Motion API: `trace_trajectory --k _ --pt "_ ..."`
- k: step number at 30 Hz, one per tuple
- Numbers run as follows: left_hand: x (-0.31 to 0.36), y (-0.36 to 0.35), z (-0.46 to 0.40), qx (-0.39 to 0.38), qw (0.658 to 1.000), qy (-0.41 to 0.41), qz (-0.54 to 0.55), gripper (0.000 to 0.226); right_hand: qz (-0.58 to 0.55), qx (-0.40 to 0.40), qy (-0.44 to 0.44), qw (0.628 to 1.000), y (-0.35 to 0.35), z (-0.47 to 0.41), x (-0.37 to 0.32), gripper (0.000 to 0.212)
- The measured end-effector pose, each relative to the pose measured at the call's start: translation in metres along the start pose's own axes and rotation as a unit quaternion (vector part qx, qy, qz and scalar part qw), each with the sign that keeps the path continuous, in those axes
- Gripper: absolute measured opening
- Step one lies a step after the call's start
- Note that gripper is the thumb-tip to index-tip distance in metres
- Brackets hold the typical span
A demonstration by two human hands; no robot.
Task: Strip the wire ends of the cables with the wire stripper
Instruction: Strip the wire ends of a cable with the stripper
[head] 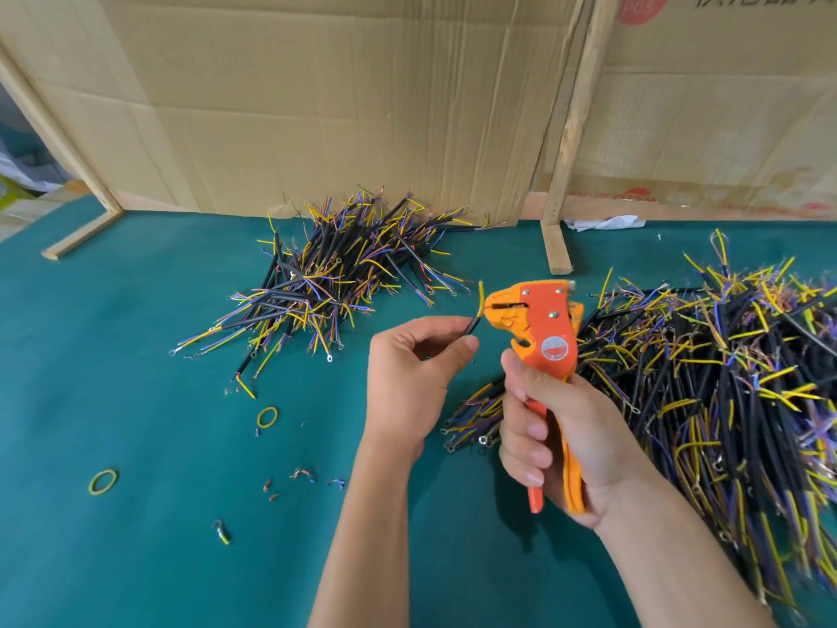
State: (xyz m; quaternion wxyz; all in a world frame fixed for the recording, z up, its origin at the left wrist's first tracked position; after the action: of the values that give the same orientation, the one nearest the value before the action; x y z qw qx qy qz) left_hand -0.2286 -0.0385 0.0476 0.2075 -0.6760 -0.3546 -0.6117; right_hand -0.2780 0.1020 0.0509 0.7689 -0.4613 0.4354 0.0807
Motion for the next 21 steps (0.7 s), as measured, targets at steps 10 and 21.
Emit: trace_trajectory --k 10,21 --pt "-0.008 0.007 0.000 -0.015 0.977 -0.022 -0.210 0.014 -0.165 0.032 0.113 0.979 0.035 -0.002 -0.030 0.018" --pt "-0.007 0.017 -0.001 0.080 0.992 0.060 -0.079 0.018 -0.176 -0.156 0.056 0.970 0.028 -0.010 -0.016 0.025"
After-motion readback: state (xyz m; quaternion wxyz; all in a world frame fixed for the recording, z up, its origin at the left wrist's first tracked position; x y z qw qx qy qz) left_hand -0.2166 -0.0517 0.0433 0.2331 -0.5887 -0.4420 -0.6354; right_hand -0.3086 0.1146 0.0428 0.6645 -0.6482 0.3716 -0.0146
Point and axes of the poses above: each hand's wrist, its own z-axis away from the middle knuckle, its own y-axis out of the back of the hand, x = y × z, the point moved 3 cm from there along -z, towards the middle knuckle, and after that the axes turned 9 degrees about -z, right-handed, at the moved point
